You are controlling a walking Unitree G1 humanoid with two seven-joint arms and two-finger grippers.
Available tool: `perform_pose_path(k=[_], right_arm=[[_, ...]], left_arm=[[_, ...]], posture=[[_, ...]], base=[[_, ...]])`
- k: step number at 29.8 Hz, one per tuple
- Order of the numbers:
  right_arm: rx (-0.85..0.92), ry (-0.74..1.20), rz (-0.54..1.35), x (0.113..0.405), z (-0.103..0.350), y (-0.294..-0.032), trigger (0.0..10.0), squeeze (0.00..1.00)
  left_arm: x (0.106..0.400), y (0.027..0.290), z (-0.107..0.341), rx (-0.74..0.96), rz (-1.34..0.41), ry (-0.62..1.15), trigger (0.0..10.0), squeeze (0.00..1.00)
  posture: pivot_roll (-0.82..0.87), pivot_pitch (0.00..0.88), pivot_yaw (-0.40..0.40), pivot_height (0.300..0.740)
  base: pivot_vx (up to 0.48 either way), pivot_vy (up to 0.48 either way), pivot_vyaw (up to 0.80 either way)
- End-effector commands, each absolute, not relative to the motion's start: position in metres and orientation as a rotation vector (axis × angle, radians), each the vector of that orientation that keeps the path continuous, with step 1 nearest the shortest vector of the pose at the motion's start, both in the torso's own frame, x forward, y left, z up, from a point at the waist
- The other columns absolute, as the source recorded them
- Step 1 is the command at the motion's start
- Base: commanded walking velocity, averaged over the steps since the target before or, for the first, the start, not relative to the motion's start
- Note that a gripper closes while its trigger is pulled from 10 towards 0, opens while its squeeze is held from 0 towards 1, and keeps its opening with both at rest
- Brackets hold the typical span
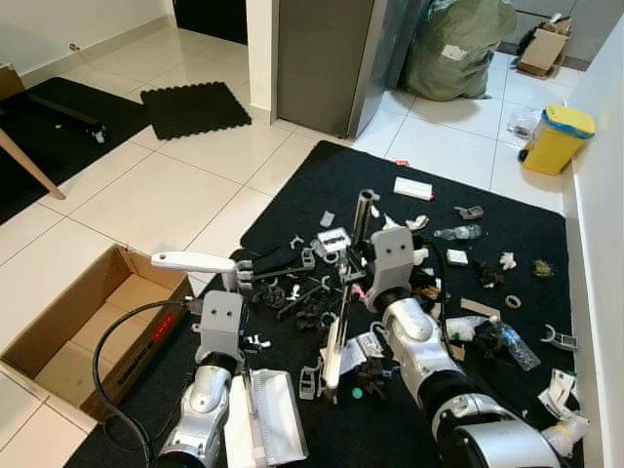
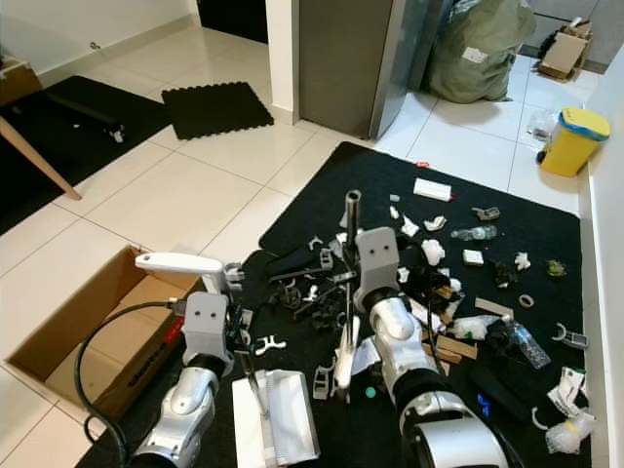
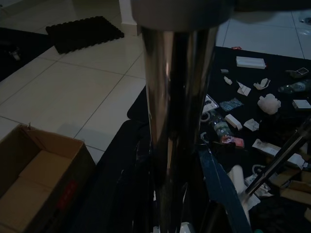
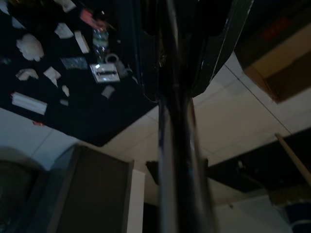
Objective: Sweep floor
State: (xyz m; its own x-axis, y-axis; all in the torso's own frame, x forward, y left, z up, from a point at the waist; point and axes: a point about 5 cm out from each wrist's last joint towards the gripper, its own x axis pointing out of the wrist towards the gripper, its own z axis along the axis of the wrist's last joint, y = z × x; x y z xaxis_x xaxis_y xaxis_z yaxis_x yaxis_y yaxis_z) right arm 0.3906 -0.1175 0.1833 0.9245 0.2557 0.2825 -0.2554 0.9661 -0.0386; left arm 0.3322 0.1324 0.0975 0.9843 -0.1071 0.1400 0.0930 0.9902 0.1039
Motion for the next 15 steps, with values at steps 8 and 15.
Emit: perform_pose_path(k=[8,15], right_arm=[[-0.052,-0.222,0.297,0.384,0.162,-0.111,10.0,0.00],[-0.003,-0.228,0.279,0.386,0.165,-0.113,10.0,0.00]], left_arm=[[0.324,0.143,0.080,0.132,-0.081,-0.076,10.0,0.00],[0.326,0.144,0.082,0.136,-0.084,-0.076,10.0,0.00]], posture=[[0.11,0.318,-0.030,0.740],[0.10,0.311,-0.029,0.740]], base=[[0.000,0.000,0.00],[0.000,0.000,0.00]])
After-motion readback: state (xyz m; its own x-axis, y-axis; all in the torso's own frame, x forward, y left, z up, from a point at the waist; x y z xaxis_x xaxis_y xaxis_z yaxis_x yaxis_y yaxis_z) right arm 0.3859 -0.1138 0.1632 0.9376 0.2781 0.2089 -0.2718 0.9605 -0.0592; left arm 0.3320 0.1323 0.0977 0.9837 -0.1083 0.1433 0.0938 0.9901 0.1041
